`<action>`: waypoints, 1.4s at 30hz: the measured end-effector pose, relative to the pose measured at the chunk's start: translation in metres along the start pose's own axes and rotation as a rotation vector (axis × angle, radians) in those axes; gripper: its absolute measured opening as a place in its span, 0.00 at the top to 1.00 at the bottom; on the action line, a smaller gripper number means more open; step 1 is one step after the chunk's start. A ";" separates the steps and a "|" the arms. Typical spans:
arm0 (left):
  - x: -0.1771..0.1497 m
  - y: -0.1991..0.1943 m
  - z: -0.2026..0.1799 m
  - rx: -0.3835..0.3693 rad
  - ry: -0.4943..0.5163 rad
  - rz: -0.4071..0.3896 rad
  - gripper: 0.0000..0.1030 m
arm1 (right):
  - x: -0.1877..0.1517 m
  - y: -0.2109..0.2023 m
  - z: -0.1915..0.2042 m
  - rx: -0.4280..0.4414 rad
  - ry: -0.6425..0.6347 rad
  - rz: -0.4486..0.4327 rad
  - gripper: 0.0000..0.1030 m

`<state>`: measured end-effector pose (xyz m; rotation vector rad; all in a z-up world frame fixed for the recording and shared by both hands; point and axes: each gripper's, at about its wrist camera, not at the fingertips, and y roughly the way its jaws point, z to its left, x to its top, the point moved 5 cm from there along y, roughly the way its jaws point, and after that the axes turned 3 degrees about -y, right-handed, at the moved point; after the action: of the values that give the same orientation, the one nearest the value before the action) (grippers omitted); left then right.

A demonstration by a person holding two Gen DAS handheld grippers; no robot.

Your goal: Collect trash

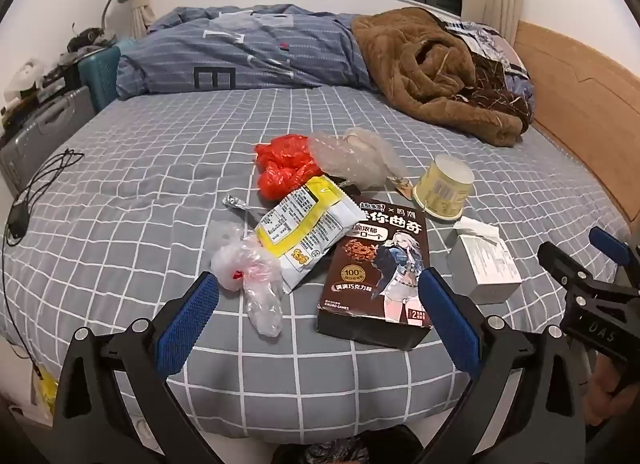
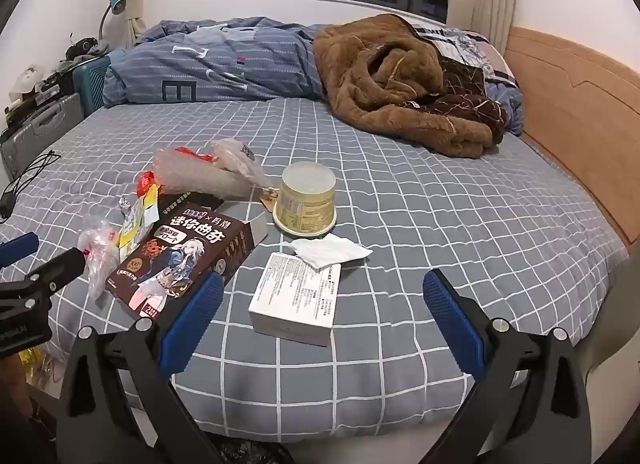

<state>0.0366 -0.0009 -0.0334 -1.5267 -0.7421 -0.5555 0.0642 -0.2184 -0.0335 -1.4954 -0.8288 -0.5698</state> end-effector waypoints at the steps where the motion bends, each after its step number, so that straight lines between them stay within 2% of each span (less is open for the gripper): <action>1: 0.000 0.000 0.000 -0.003 0.003 -0.001 0.05 | 0.000 0.000 0.000 -0.003 0.000 -0.001 0.07; 12: -0.004 0.007 -0.004 0.021 0.032 0.012 0.05 | 0.002 0.003 0.000 -0.009 -0.008 0.004 0.07; 42: 0.000 0.003 -0.005 0.006 0.031 0.012 0.05 | 0.001 0.000 0.000 -0.011 -0.002 -0.006 0.07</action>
<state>0.0394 -0.0063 -0.0351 -1.5130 -0.7098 -0.5671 0.0650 -0.2184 -0.0333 -1.5048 -0.8333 -0.5781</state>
